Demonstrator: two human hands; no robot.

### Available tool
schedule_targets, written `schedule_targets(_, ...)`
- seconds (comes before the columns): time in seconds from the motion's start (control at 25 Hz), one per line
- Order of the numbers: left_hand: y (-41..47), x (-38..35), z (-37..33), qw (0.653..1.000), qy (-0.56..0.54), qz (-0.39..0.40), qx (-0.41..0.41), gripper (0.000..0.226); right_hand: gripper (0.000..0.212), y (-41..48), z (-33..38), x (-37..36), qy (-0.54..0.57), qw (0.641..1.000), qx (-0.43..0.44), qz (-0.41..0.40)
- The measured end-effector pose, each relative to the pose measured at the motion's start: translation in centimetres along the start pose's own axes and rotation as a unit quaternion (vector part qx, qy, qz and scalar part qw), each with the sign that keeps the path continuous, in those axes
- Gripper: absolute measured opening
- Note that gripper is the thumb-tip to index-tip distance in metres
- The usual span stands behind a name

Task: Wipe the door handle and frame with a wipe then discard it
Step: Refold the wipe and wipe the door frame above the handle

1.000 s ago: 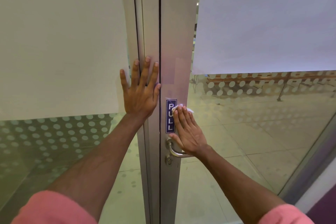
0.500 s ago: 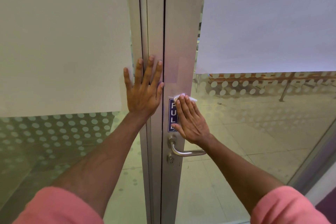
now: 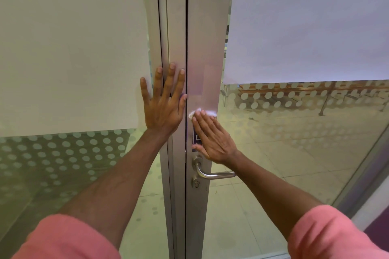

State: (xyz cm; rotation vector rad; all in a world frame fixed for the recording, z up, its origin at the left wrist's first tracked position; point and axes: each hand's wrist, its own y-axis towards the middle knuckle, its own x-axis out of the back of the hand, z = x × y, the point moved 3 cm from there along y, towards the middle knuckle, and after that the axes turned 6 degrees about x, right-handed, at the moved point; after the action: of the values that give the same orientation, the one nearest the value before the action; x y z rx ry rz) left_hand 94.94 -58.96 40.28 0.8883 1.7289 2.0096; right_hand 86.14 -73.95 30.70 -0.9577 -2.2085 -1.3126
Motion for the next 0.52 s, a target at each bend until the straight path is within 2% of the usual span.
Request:
schedule_targets(0.16, -0.1, 0.1, -0.3, 1.000, -0.004, -0.009, -0.009, 0.059, 0.073, -2.3, 0.1, -0.5, -0.026, 0.996, 0.081, 0.027)
schedule_targets(0.36, -0.1, -0.1, -0.2, 1.000, -0.017, -0.009, -0.005, 0.059, 0.077, 3.1, -3.4, 2.4, -0.039, 0.996, 0.078, -0.024)
schedule_targets(0.52, 0.0, 0.0, -0.2, 1.000, -0.017, -0.007, -0.002, 0.058, 0.075, 0.5, -2.1, 0.8, -0.021, 0.991, 0.135, 0.011)
